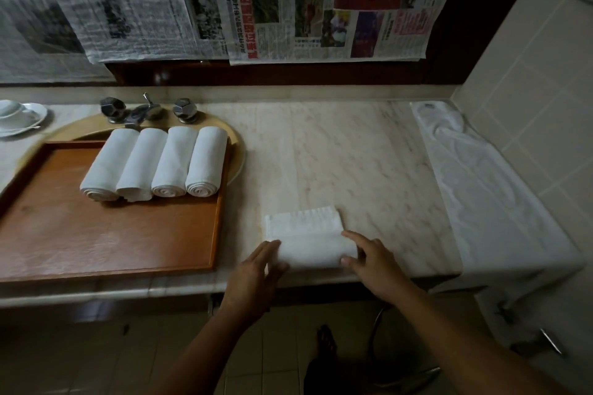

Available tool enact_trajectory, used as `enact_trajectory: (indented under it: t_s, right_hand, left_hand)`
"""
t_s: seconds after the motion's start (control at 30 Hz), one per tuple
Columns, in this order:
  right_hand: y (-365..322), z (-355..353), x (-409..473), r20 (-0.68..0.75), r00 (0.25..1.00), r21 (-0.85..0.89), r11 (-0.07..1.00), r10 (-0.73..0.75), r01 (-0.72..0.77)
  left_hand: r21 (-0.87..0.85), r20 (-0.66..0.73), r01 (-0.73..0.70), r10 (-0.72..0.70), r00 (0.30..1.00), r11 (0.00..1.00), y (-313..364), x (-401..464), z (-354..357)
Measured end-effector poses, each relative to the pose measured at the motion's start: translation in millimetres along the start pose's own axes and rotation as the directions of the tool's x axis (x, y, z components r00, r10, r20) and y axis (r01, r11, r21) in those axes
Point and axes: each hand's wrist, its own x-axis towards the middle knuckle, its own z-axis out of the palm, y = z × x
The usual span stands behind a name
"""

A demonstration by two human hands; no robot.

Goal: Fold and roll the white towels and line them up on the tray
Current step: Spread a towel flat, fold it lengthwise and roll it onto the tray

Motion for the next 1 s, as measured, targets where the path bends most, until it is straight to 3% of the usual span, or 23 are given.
enact_trajectory:
  t_s: [0.1,0.2,0.47,0.53,0.6,0.7,0.77,0.87,1.0]
  right_hand:
    - [-13,-13,15,0.126,0.99,0.175,0.981,0.056,-0.078]
    - [-24,-23,30,0.178,0.978,0.126,0.983,0.113,-0.137]
    - [-42,-27,51,0.139,0.973,0.015,0.982,0.182,-0.186]
    - [-38,-25,52,0.107,0.971,-0.045,0.976,0.215,-0.211]
    - [-33,-24,48,0.013,0.984,-0.119,0.977,0.179,-0.177]
    - [-26,-11,32,-0.167,0.983,-0.279,0.96,-0.078,0.028]
    - [-18,2,20,-0.193,0.96,-0.298,0.944,-0.203,0.14]
    - [3,5,9,-0.122,0.967,-0.262,0.947,-0.224,0.186]
    - [6,2,2,0.01,0.996,-0.202,0.975,-0.093,0.093]
  left_hand:
    - [-0.094,0.039,0.103,-0.1,0.994,0.99,2,3,-7]
    - [-0.155,0.063,0.159,-0.151,0.987,0.975,2,10,-10]
    - [-0.065,0.031,0.255,-0.254,0.967,0.965,4,40,-18]
    - [0.038,-0.063,0.222,-0.219,0.974,0.974,5,41,-16]
    - [0.149,-0.164,0.112,-0.088,0.983,0.982,6,39,-12]
    - [0.271,-0.235,-0.107,0.173,0.957,0.957,6,30,-3]
    - [0.299,-0.231,-0.169,0.243,0.942,0.939,9,24,-3]
    - [0.299,-0.123,-0.122,0.164,0.979,0.947,3,10,-8]
    - [0.194,0.007,-0.051,0.051,0.999,0.98,-3,-1,-11]
